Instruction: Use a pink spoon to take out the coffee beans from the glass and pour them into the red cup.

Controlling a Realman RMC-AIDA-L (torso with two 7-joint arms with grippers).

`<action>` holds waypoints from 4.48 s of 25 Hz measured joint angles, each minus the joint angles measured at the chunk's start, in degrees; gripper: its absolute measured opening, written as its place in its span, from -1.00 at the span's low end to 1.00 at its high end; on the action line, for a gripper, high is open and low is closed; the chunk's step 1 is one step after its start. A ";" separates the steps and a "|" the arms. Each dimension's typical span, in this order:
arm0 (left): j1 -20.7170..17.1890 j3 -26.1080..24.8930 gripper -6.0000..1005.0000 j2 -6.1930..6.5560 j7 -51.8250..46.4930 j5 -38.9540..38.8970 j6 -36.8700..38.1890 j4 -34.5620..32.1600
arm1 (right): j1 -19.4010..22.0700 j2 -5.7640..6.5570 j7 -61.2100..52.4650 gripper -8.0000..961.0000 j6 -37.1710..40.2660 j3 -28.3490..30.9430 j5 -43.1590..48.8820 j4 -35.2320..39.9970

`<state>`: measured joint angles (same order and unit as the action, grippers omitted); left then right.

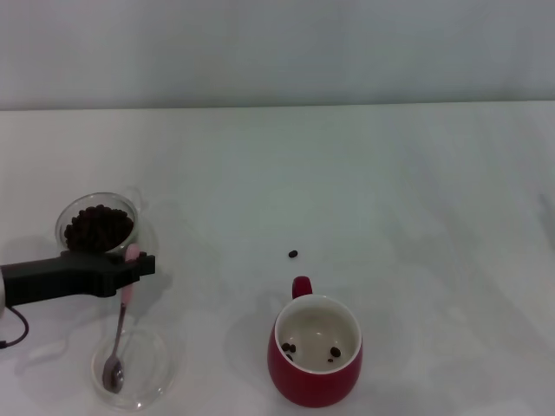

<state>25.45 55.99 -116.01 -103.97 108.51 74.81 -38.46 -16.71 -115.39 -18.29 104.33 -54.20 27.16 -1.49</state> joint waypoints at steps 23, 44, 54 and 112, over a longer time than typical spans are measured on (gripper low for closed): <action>-0.64 -0.37 -0.72 -1.99 2.18 -3.29 -0.86 0.32 | -0.60 -0.09 0.00 0.29 -2.03 0.07 -0.44 0.44; -0.67 -0.36 -0.72 -2.77 6.07 -8.34 -0.92 7.09 | -1.84 -0.03 0.28 0.29 -2.99 0.07 -0.44 0.97; -0.66 -0.36 -0.70 -2.62 7.56 -8.41 -0.94 7.40 | -2.06 0.00 0.16 0.29 -3.68 0.07 -0.35 1.49; -13.34 -28.44 -0.24 -3.19 83.04 -54.23 7.25 30.34 | 0.32 0.26 5.88 0.29 -3.15 0.15 -1.03 1.88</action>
<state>12.11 27.56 -119.20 -20.93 54.28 82.06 -8.12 -16.40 -115.13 -12.40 101.17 -54.05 26.13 0.39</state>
